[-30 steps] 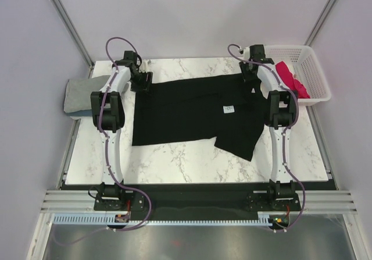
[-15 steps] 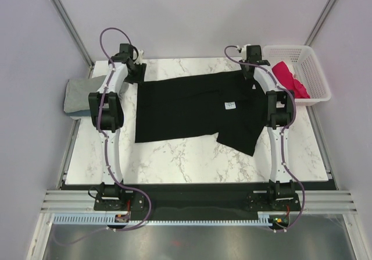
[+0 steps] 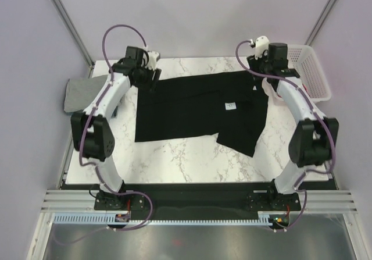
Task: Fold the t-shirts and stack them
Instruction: Fold the tshirt
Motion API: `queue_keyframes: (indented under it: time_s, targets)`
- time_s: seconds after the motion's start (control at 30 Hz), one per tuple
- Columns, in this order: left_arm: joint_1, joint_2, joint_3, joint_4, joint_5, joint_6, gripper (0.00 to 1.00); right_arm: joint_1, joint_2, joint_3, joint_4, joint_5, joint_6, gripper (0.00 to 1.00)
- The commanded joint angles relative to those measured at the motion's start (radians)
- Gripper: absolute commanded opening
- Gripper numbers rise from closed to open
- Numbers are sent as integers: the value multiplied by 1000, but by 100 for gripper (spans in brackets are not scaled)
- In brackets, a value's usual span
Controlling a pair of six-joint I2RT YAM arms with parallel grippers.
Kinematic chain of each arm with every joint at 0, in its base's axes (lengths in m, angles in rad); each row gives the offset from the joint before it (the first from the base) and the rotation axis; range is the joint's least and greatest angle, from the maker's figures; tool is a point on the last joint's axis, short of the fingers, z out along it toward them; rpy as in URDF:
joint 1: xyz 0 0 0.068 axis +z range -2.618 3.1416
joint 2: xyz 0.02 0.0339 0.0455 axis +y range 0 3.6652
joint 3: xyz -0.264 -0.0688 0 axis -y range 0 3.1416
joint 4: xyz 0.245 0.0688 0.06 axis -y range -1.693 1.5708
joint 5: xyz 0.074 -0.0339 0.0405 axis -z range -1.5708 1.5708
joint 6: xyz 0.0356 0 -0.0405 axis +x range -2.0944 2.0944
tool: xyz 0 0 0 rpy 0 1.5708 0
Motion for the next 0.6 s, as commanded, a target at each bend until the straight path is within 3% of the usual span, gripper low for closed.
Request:
queue_keyframes:
  time_s: [0.0, 0.1, 0.13, 0.27, 0.43, 0.57]
  targets:
    - [-25, -242, -286, 39, 42, 117, 67, 9, -226, -244, 1, -156, -95, 58]
    - [-27, -393, -548, 94, 53, 181, 69, 36, -418, -511, -120, -262, -210, 57]
    - [-27, -470, -593, 147, 39, 244, 80, 46, -465, -556, -179, -287, -236, 57]
    - [-25, -567, -759, 188, 38, 264, 80, 67, -712, -730, -318, -379, -385, 55]
    - [-27, -579, -793, 194, 58, 223, 76, 99, -854, -886, -414, -367, -503, 54]
    - [-27, -558, -775, 173, 65, 189, 75, 138, -846, -969, -407, -348, -520, 54]
